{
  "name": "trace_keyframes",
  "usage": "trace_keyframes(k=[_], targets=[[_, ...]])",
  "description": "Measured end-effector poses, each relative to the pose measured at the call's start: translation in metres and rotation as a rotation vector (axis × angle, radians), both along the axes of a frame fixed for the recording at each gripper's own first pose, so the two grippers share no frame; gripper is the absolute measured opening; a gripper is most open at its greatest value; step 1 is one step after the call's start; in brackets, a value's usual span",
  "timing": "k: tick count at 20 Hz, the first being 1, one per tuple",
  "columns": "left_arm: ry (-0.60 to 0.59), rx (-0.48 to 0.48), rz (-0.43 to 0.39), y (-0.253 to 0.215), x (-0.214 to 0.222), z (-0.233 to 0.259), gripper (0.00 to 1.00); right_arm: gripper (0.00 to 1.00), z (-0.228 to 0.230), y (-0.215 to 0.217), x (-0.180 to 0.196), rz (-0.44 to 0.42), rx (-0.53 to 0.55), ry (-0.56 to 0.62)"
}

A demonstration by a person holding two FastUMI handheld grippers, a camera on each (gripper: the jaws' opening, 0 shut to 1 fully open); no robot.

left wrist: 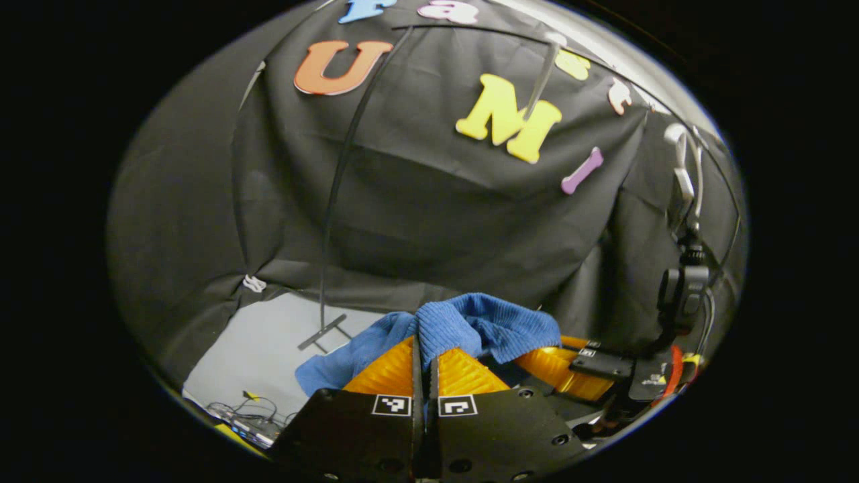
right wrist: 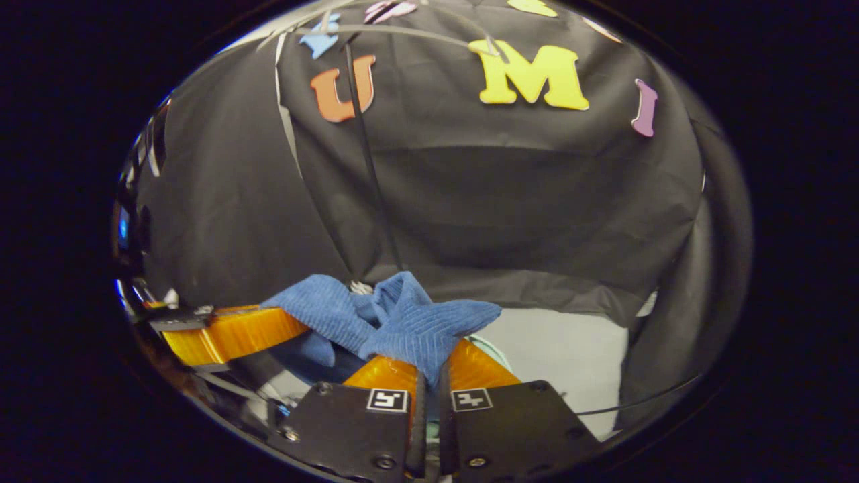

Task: Grasp the clothes on the hanger with both hands and then place them into the laundry hamper below.

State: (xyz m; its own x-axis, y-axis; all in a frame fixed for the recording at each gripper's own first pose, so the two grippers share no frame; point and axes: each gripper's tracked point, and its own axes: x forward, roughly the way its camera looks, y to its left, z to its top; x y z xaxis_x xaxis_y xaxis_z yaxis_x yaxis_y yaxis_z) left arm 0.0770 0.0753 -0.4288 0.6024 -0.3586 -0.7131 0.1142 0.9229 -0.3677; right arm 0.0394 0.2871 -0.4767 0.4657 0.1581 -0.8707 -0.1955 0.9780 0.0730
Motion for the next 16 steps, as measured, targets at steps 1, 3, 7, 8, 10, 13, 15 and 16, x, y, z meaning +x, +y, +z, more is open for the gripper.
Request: trace_keyframes(k=[1, 3, 7, 8, 10, 13, 15, 16], targets=[[0.062, 0.061, -0.035, 0.002, -0.010, -0.020, 0.01, 0.15, -0.012, -0.008, -0.005, 0.022, -0.048, 0.033], [0.130, 0.166, -0.076, 0.008, -0.021, -0.042, 0.10, 0.30, -0.021, -0.015, -0.015, 0.064, -0.092, 0.081], [0.176, 0.195, -0.080, 0.006, -0.031, -0.062, 0.57, 0.54, -0.008, -0.032, -0.023, 0.081, -0.104, 0.075], [0.183, 0.187, -0.067, 0.009, -0.033, -0.055, 0.68, 0.55, -0.002, -0.035, -0.028, 0.073, -0.085, 0.065], [0.183, 0.190, -0.036, 0.013, -0.037, -0.043, 0.89, 0.63, 0.021, -0.048, -0.032, 0.056, -0.043, 0.023], [0.107, 0.189, 0.001, 0.012, -0.033, -0.004, 0.93, 0.65, 0.075, -0.073, -0.031, 0.038, -0.002, -0.106], [0.020, 0.192, 0.019, 0.005, -0.028, 0.032, 0.92, 0.75, 0.111, -0.098, -0.024, 0.021, 0.006, -0.214], [-0.029, 0.201, 0.030, 0.004, -0.026, 0.051, 0.95, 0.80, 0.130, -0.110, -0.024, 0.007, 0.005, -0.268]])
